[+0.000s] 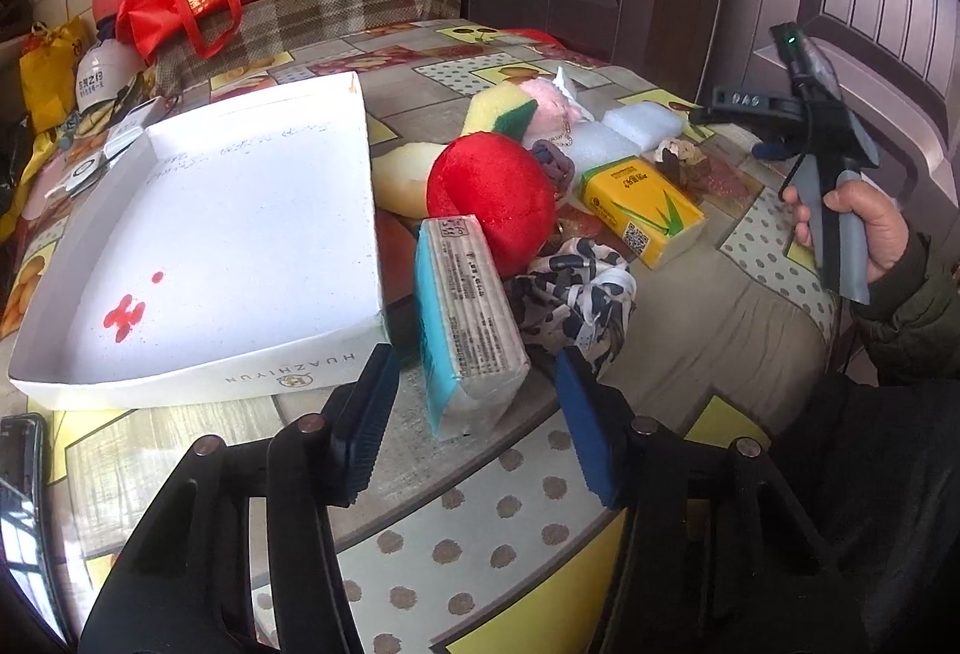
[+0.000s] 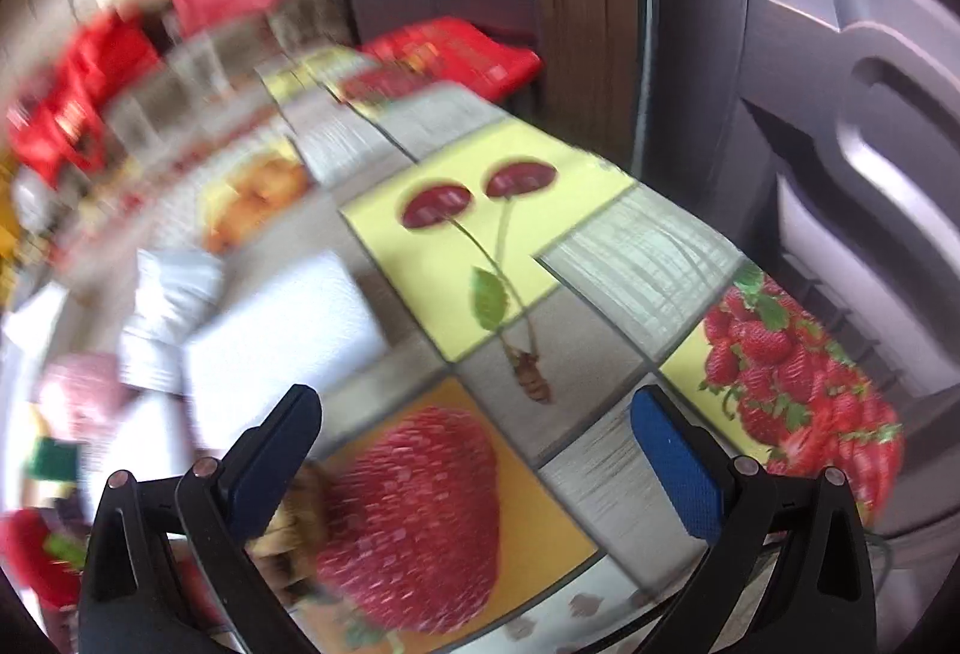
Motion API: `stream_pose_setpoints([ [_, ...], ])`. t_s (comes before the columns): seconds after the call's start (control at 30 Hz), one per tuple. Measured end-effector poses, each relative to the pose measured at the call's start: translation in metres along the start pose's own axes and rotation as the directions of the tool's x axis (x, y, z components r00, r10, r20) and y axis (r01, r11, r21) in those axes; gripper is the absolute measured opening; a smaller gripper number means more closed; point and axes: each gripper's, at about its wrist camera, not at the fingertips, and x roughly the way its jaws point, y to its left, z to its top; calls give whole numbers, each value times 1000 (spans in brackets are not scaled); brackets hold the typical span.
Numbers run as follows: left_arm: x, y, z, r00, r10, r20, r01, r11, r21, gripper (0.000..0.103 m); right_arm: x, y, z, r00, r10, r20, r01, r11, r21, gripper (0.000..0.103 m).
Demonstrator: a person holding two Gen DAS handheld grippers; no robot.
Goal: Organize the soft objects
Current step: 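Close the left gripper on the teal tissue pack while the right gripper grasps the yellow tissue pack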
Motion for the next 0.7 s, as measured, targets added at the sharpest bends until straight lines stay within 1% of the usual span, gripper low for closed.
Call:
stream_pose_setpoints([
  [0.03,1,-2,0,1000,6,-1,-6,1000,8,54,-17,-4,-2,995,69,77,-69,998,0,103],
  [0.07,2,-5,1,1000,21,-4,-21,1000,16,54,-33,-4,-4,980,123,154,-120,992,-27,103],
  [0.1,4,-4,1,999,34,-8,-34,999,20,54,-51,-3,-6,955,185,231,-171,982,-80,103],
  [0.13,7,-5,3,999,42,-11,-42,999,20,53,-70,1,-11,913,286,291,-244,955,-170,103],
  [0.17,9,-4,4,999,44,-14,-44,999,16,47,-78,5,-14,888,347,302,-286,930,-230,103],
  [0.2,11,-2,4,999,50,-17,-50,999,12,42,-86,12,-18,861,427,277,-336,886,-320,103],
  [0.23,13,-1,5,998,54,-20,-53,999,7,31,-90,21,-22,859,468,210,-364,845,-393,103],
  [0.27,15,-1,4,998,56,-22,-56,998,6,29,-89,34,-27,876,466,124,-368,813,-451,103],
  [0.3,15,-1,4,998,62,-19,-61,998,10,28,-87,42,-32,888,455,70,-371,797,-477,103],
  [0.33,14,-2,3,998,64,-17,-64,998,14,28,-85,51,-40,892,453,9,-388,773,-502,103],
  [0.37,13,-2,3,998,64,-14,-63,998,16,27,-83,59,-48,886,462,-46,-414,740,-530,103],
  [0.43,12,-1,1,998,59,-10,-59,998,15,27,-82,73,-61,883,460,-98,-425,691,-584,102],
  [0.5,10,0,1,998,58,-7,-58,998,15,27,-80,89,-72,894,431,-121,-403,655,-639,92],
  [0.53,9,0,0,998,57,-3,-57,998,13,27,-78,99,-78,901,410,-139,-392,636,-665,84],
  [0.57,9,0,0,998,57,-1,-57,998,11,27,-71,104,-79,905,397,-153,-390,628,-674,77],
  [0.63,8,2,0,998,56,5,-56,998,6,27,-58,115,-84,917,356,-183,-376,611,-696,74],
  [0.7,9,4,-1,999,50,2,-50,999,7,27,-43,123,-85,929,307,-205,-358,612,-705,72],
])
